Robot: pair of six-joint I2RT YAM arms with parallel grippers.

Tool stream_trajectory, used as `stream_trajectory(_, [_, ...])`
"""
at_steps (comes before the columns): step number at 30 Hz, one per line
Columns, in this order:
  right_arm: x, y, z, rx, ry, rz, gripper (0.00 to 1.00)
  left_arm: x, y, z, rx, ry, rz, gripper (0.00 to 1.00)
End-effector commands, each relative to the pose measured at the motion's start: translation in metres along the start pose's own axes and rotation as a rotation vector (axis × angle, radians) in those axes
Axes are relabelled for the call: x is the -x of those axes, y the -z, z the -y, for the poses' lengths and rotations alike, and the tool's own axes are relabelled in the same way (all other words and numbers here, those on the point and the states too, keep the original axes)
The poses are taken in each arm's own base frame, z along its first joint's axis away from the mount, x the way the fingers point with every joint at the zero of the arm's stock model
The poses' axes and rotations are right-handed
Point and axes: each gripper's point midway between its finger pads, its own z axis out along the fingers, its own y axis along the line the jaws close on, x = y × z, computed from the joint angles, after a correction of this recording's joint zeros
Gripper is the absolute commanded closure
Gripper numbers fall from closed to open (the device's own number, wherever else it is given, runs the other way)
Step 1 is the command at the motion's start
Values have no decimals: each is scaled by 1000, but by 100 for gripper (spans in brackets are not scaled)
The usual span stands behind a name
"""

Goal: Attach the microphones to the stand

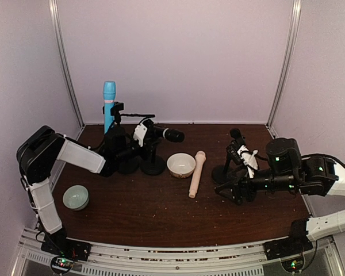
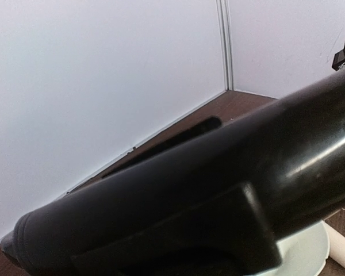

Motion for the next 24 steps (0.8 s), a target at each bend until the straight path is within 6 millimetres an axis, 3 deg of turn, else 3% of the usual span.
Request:
stream_trajectory(1, [10, 4, -5, 18, -15, 22, 20, 51, 3, -15, 54, -3, 173, 82])
stream_trajectory(5, [14, 6, -8, 32, -15, 26, 21, 46, 13, -25, 124, 40, 149, 66])
stream_trajectory(10, [16, 10, -12, 56, -27, 37, 20, 22, 29, -26, 175, 95, 95, 55])
stream_trajectory(20, [17, 21, -12, 53, -30, 64, 17, -15, 57, 8, 215, 82, 42, 46])
stream_trajectory(24, [20, 36, 14, -97, -21, 85, 17, -25, 77, 30, 229, 111, 25, 45])
